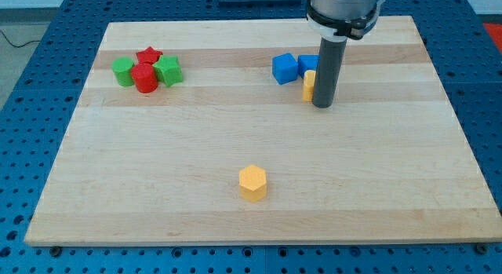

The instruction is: Slide the yellow hexagon into the bottom side of the blue cube

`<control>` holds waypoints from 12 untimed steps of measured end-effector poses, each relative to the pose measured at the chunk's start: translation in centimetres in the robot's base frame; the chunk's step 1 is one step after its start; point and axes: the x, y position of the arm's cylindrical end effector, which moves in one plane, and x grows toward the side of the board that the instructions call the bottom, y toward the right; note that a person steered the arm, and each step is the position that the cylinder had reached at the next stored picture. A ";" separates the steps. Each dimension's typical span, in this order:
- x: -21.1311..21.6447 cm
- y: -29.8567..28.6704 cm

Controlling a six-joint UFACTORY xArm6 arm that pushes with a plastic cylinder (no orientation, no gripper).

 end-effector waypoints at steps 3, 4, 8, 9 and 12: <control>10.2 -0.5; 15.9 -3.0; 18.9 -14.0; 20.5 -12.5; 9.7 -11.3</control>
